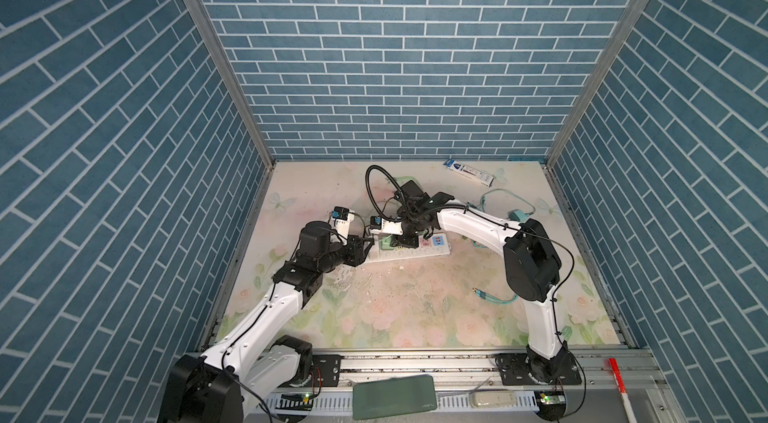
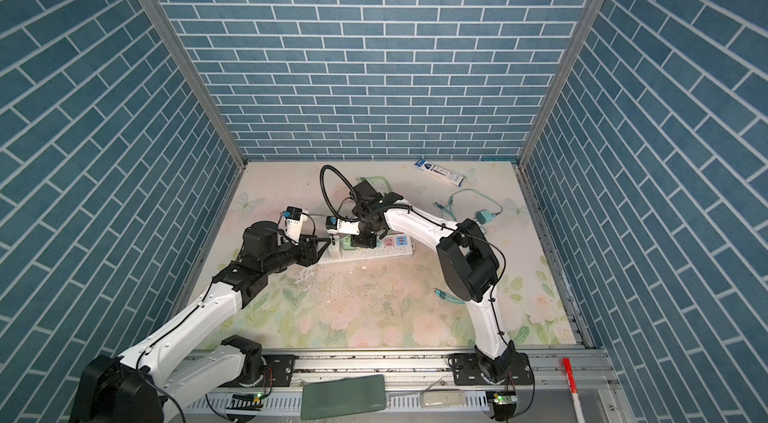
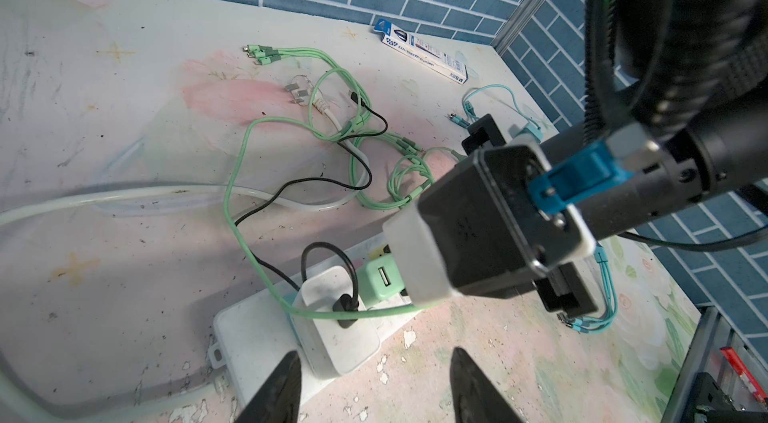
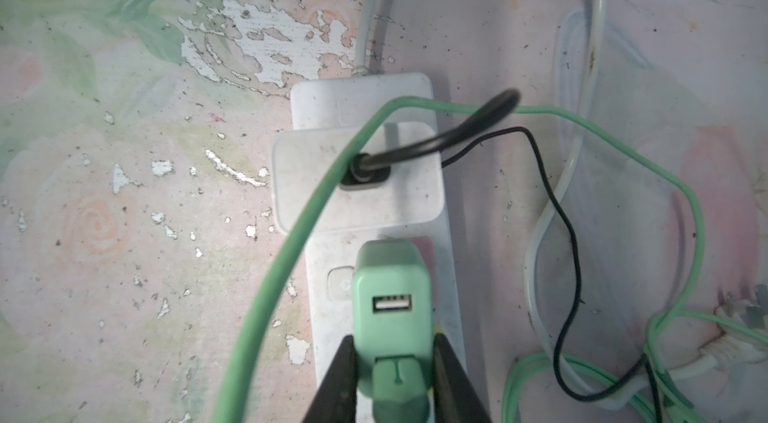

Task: Insert the plug
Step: 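Lower the right gripper and push the charger prongs into the power strip socket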

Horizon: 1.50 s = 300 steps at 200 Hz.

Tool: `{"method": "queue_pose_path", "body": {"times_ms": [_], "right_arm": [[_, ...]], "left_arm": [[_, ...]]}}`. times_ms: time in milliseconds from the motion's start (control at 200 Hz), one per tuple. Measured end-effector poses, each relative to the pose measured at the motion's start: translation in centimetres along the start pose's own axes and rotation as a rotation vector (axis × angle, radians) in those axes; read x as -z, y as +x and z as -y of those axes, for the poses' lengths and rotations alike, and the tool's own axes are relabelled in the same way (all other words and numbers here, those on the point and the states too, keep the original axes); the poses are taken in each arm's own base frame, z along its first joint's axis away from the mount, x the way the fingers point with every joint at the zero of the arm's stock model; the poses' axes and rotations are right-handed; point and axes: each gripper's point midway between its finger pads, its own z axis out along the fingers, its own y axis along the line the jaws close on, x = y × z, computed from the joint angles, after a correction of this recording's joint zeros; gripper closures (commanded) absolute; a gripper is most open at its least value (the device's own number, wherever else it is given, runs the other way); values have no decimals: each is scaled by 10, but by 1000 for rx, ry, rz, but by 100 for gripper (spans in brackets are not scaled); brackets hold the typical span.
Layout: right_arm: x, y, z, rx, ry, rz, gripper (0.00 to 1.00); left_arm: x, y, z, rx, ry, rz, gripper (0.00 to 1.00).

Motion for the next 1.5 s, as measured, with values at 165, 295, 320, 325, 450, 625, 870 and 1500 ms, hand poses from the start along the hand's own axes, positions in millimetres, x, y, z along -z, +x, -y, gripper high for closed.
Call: {"method": "queue_pose_path", "body": {"times_ms": [165,295,320,325,450,625,870,1500], "right_arm": [[-3,-1,1,9,-16,-17,100],[-8,-1,1,13,-24,-29,100],[-7,-2,1,14,-24,-29,100],[-7,-2,1,13,-25,-30,100],[-10,-2,2,7,-40,-44,100],[-15,-2,3,0,-58,-52,100],[-18,-6,4,-1,-52,-27,100],[-32,-32,14,-96,-59,44,93]], "left_arm": [[3,-3,2,-7,3,15,42],[6,-6,4,-14,6,26,42],[6,-6,4,-14,6,26,42],[6,-6,4,-14,6,26,42],[6,-5,3,-13,5,21,42],[6,-4,3,-14,4,19,41],[11,-7,4,-29,-2,31,35],[50,-22,-22,-30,-201,155,23]]}}
